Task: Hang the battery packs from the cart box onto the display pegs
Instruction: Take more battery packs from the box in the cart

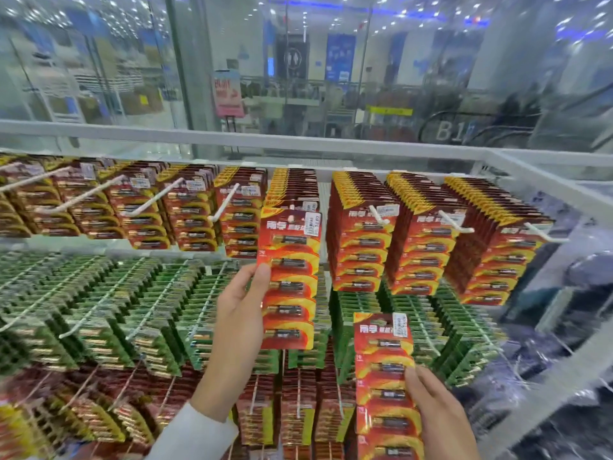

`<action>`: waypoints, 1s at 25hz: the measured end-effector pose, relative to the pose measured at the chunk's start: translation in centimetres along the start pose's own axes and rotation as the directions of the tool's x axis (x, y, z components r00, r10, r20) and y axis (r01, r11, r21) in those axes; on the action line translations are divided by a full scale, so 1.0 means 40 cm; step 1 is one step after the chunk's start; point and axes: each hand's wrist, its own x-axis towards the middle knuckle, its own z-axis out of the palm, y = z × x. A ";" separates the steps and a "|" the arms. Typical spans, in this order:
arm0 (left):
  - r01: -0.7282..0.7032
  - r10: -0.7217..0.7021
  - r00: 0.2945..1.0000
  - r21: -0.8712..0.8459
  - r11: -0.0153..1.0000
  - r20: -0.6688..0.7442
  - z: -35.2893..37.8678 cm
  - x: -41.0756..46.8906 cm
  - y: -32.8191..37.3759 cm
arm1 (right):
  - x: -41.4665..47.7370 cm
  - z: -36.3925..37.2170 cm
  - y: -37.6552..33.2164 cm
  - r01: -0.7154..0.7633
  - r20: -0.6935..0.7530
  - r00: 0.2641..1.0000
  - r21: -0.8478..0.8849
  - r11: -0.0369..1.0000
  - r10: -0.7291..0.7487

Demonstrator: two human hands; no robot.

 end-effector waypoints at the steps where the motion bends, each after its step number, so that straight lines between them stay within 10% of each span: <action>1: -0.003 0.003 1.000 0.013 1.000 -0.005 0.010 0.013 -0.007 | 0.000 -0.010 -0.015 0.021 0.006 1.000 0.023 0.999 -0.022; 10: -0.003 0.003 0.998 0.010 1.000 -0.064 0.056 0.101 -0.042 | -0.003 -0.069 -0.245 0.397 -0.127 0.909 -0.017 0.918 -0.396; 25: -0.021 0.022 0.993 0.005 1.000 -0.116 0.041 0.118 -0.074 | 0.142 -0.056 -0.286 0.393 -0.140 0.905 -0.077 0.916 -0.401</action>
